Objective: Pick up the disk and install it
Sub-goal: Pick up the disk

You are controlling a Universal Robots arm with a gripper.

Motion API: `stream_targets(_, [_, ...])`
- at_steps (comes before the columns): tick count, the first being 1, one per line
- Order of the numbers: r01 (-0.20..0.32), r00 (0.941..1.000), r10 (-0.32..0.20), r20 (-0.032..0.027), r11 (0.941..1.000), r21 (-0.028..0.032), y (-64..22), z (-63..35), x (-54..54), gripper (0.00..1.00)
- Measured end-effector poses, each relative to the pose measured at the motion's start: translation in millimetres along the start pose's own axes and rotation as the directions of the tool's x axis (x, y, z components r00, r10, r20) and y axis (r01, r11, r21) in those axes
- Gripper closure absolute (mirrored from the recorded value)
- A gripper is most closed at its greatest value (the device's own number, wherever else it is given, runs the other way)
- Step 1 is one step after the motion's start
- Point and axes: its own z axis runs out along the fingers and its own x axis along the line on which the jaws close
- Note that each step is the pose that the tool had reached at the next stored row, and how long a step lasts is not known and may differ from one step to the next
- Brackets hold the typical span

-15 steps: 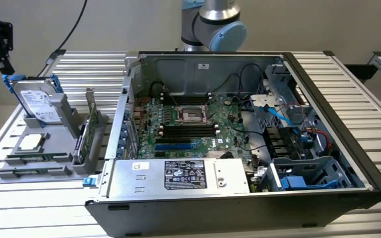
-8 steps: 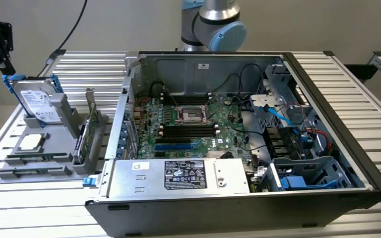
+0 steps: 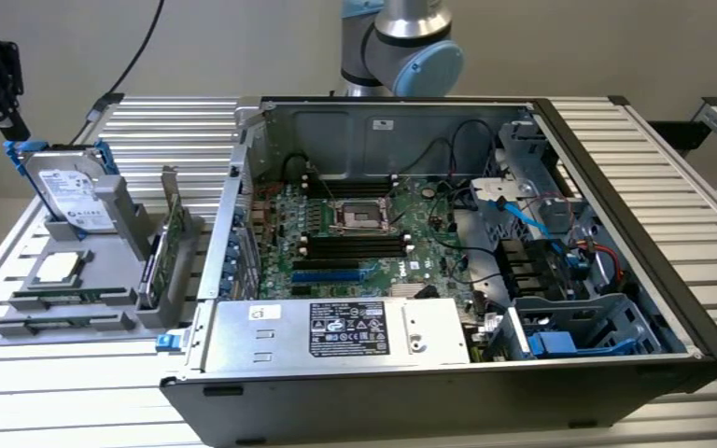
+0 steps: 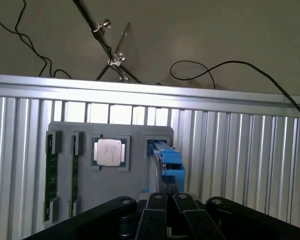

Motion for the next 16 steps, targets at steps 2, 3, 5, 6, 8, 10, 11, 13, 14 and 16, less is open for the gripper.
stream_targets(2, [0.014, 0.9999, -0.014, 0.0047, 0.9999, 0.0036, 0.0, 0.1, 0.0, 0.89])
stream_targets(3, [0.018, 0.9998, -0.018, 0.0073, 0.9998, 0.0055, 0.0, 0.1, -0.2, 0.89])
stream_targets(5, [0.02, 0.9998, -0.02, 0.0097, 0.9998, 0.0102, -0.1, 0.2, -0.7, 0.89])
stream_targets(6, [0.02, 0.9998, -0.02, 0.0097, 0.9998, 0.0103, -0.1, 0.2, -0.7, 0.89])
stream_targets(8, [0.02, 0.9998, -0.02, 0.0097, 0.9998, 0.0104, -0.1, 0.2, -0.7, 0.88])
stream_targets(10, [0.02, 0.9998, -0.02, 0.0096, 0.9998, 0.0103, -0.1, 0.1, -0.7, 0.83])
stream_targets(11, [0.02, 0.9998, -0.02, 0.0096, 0.9998, 0.0103, -0.1, 0.2, -0.7, 0.76])
stream_targets(13, [0.02, 0.9998, -0.02, 0.0097, 0.9998, 0.0103, 0.0, 0.1, -0.7, 0.7])
stream_targets(14, [0.02, 0.9998, -0.02, 0.0097, 0.9998, 0.0103, -0.1, 0.2, -0.7, 0.64])
stream_targets(16, [0.02, 0.9998, -0.02, 0.0096, 0.9998, 0.0103, -0.1, 0.1, -0.7, 0.58])
